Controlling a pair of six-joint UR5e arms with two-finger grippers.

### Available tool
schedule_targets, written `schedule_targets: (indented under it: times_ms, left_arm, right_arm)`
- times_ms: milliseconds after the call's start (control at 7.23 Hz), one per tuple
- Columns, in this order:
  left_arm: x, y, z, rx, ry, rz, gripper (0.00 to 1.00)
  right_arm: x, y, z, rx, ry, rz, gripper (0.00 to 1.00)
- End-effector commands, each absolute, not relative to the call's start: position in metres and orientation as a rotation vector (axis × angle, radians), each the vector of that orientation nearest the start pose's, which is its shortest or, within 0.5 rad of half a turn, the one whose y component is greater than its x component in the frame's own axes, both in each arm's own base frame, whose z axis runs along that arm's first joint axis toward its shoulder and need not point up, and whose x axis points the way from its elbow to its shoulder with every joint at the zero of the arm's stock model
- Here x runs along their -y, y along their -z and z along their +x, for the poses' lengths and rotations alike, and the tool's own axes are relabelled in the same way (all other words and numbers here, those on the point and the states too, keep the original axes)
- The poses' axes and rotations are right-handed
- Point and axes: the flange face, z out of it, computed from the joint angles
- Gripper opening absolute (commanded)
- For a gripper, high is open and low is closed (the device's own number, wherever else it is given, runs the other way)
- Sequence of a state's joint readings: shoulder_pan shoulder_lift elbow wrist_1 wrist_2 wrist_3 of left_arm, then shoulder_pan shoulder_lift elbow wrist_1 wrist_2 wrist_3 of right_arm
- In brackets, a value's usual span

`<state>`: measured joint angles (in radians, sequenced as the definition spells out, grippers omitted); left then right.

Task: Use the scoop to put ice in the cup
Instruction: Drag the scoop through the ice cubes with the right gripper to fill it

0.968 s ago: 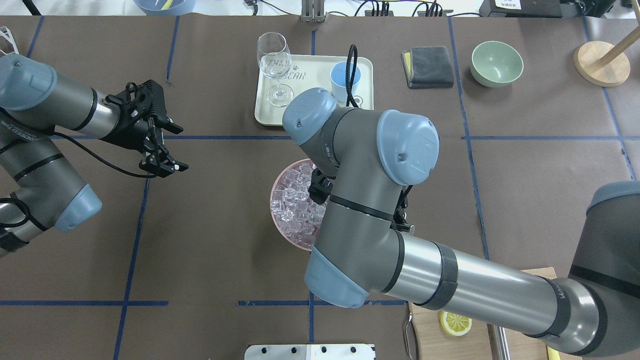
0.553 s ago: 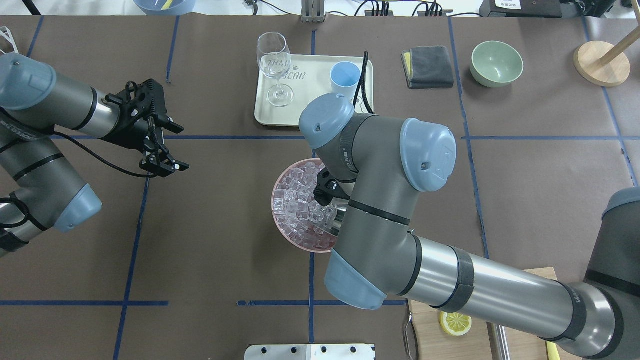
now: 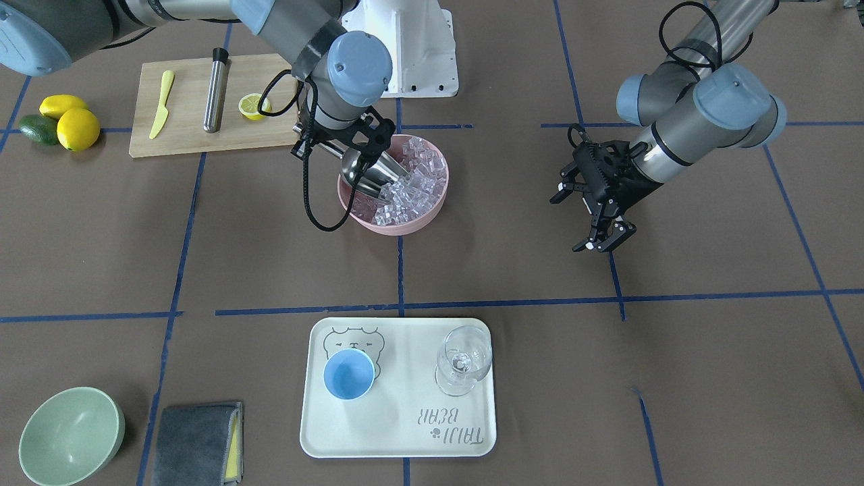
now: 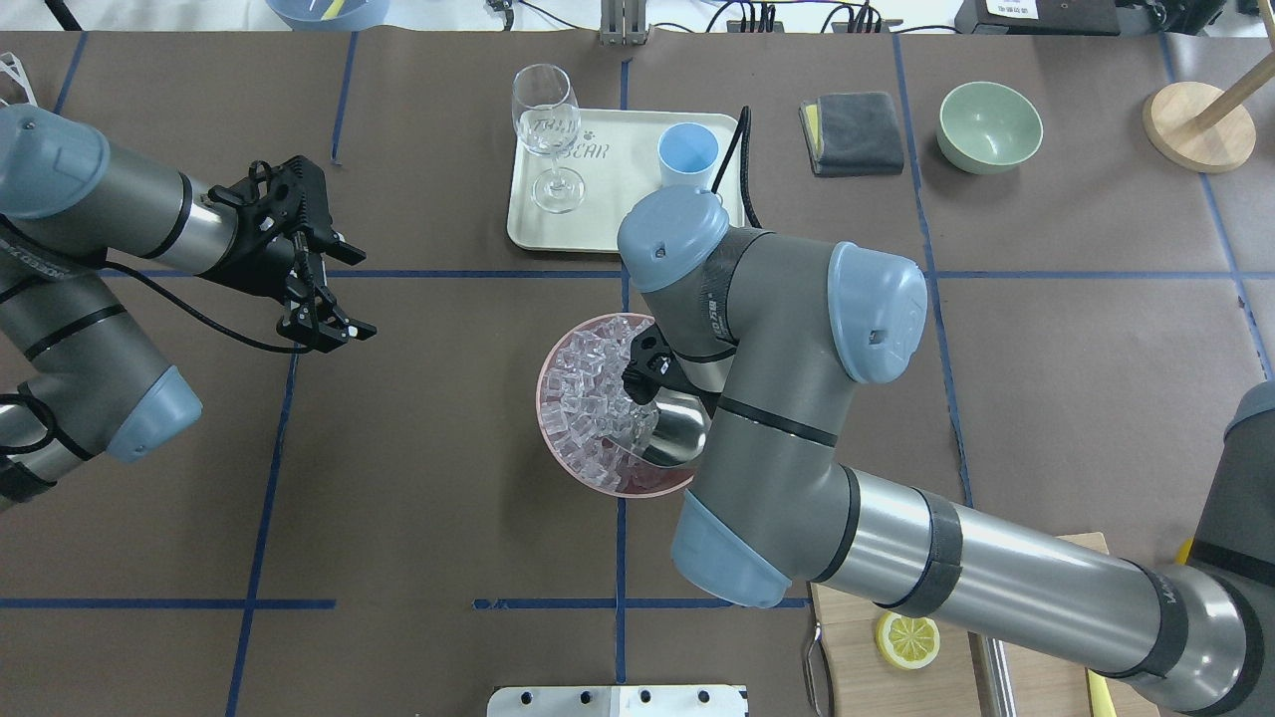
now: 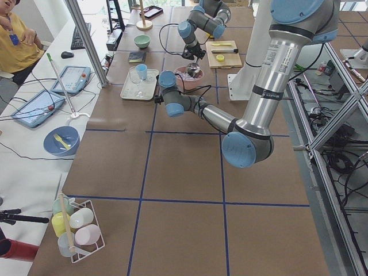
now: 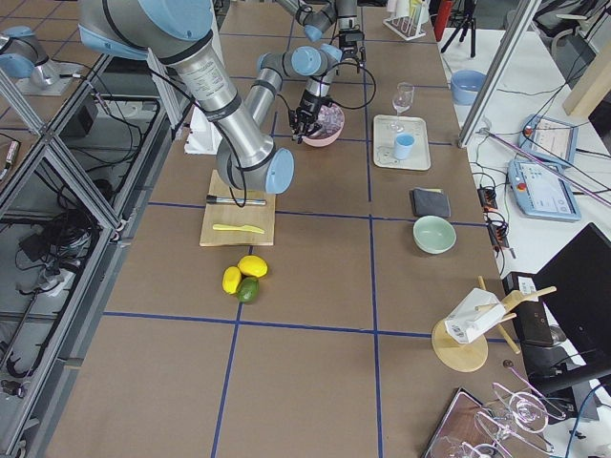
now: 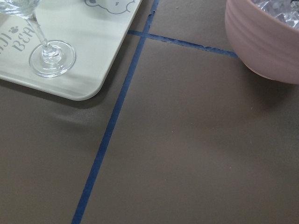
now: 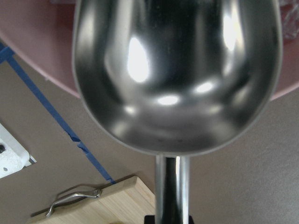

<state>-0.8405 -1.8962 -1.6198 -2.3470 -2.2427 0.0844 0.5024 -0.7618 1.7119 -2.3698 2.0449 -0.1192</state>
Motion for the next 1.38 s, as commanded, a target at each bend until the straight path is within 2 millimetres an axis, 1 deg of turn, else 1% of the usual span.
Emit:
schedule_targets:
  times_ms: [0, 138, 277, 553, 830, 1107, 1245]
  left_arm:
    - [0.504, -0.363, 0.356, -0.962, -1.085, 0.906, 1.0]
    - [0.504, -0.363, 0.356, -0.963, -1.086, 0.906, 1.0]
    - [0.504, -0.363, 0.356, -0.962, -1.085, 0.906, 1.0]
    - [0.504, -0.363, 0.356, -0.962, -1.085, 0.906, 1.0]
    - [0.504, -0.363, 0.356, -0.961, -1.086, 0.906, 1.0]
    - [0.504, -0.363, 0.356, -0.961, -1.086, 0.906, 1.0]
    - [0.505, -0.364, 0.356, -0.961, -1.085, 0.904, 1.0]
  right_arm:
    - [0.393, -0.216, -0.523, 0.533, 1.191, -0.079, 0.0]
    - [0.397, -0.22, -0.522, 0.559, 1.187, -0.06, 0.0]
    - [0.398, -0.23, -0.523, 0.589, 1.188, -0.047, 0.0]
    - [0.396, -0.225, -0.522, 0.635, 1.159, -0.026, 0.0]
    - [0.394, -0.247, -0.519, 0.655, 1.136, 0.005, 0.0]
    - [0.392, -0.241, -0.519, 0.683, 1.116, 0.012, 0.0]
    - [0.389, -0.233, -0.513, 0.7, 1.118, 0.027, 0.0]
